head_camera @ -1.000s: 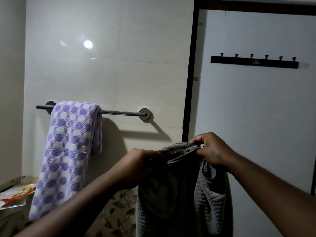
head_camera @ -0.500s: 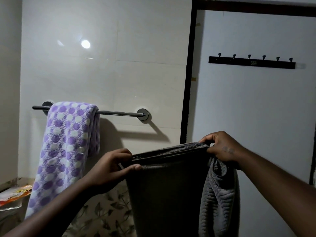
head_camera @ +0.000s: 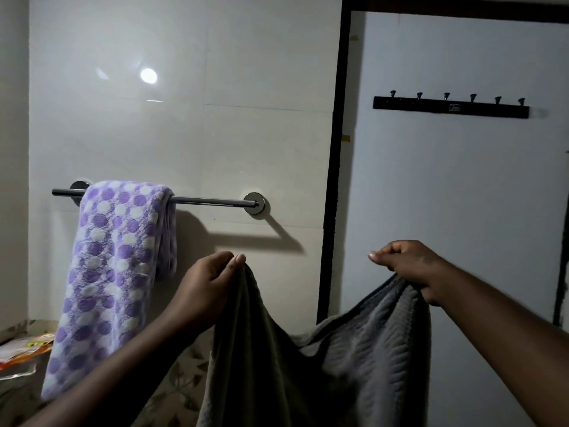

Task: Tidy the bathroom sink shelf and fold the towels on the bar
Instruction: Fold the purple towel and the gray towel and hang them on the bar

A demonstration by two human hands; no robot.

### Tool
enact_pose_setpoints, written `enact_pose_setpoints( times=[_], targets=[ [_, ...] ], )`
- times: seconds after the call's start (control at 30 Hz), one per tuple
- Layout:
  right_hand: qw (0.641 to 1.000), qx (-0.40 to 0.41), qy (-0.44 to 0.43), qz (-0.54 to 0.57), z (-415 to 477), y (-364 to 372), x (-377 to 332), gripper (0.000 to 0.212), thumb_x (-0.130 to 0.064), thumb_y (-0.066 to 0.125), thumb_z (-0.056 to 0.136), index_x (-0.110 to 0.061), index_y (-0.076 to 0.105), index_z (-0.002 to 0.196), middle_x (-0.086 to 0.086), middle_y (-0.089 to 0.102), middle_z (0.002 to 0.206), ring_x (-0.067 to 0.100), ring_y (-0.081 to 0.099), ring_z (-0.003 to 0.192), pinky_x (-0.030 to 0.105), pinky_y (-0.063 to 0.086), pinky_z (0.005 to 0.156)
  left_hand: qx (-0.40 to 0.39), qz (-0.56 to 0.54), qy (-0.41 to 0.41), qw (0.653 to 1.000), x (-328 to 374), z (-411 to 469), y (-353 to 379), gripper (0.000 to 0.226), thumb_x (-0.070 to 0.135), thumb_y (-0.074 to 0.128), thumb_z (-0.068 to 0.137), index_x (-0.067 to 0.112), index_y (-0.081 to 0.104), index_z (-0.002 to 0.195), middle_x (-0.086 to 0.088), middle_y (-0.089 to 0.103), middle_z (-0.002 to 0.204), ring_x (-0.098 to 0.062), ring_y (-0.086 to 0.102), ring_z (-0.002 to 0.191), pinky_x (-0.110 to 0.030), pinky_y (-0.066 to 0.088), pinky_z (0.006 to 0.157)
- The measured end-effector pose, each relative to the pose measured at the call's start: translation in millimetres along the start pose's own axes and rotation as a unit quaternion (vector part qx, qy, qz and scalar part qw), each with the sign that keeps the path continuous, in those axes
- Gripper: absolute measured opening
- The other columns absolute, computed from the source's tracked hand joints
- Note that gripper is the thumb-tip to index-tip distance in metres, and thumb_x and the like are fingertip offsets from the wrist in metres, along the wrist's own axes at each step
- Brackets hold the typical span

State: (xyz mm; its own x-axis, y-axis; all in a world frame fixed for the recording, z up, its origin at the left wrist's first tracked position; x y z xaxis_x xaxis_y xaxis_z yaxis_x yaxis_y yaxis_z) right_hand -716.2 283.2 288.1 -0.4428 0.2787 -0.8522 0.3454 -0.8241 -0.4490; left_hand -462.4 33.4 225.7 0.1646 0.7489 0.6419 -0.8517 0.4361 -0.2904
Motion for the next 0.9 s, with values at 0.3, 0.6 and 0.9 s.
enact_pose_setpoints(
  times=[0.3,0.6,0.9],
  targets=[
    [0.955,-0.139,0.107,0.240,-19,33,-32,0.016,-0.001,0.046,0.093,-0.008,0.058,0.085,0.011,0.050,0.083,0.023,0.049,0.072,0.033,0.044,0.067,-0.102,-0.226,-0.163,0.955,38,-4,69,0.031,0.029,0.064,0.100,0.014,0.064,0.073,-0.010,0.055,0.064,-0.018,0.057,0.055,-0.027,0.047,0.057],
    [0.984,-0.096,0.029,0.145,-34,62,-28,0.024,0.011,0.078,0.079,-0.004,0.066,0.094,0.015,0.073,0.082,0.022,0.072,0.070,0.033,0.063,0.070,-0.163,-0.144,-0.164,0.962,56,1,92,0.025,0.032,0.075,0.093,0.009,0.077,0.084,-0.002,0.066,0.064,-0.005,0.050,0.044,-0.018,0.036,0.044],
    [0.994,0.034,-0.008,0.104,-37,53,-15,0.023,0.007,0.091,0.061,-0.007,0.075,0.070,0.006,0.077,0.067,0.021,0.076,0.067,0.030,0.062,0.063,-0.205,-0.117,-0.211,0.948,43,0,81,0.027,0.030,0.071,0.096,0.017,0.075,0.073,-0.005,0.067,0.067,-0.010,0.056,0.051,-0.020,0.045,0.047]
  ],
)
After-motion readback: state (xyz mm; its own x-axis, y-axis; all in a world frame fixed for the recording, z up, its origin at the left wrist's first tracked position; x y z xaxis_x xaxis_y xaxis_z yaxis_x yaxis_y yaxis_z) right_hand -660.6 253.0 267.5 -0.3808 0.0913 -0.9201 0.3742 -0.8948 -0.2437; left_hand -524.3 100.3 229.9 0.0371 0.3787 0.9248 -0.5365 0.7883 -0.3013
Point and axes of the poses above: each hand's wrist, its own z-axis towards the middle knuckle, its own y-axis out of the palm, x = y × z, the point moved 1 cm from there along z, towards the middle knuckle
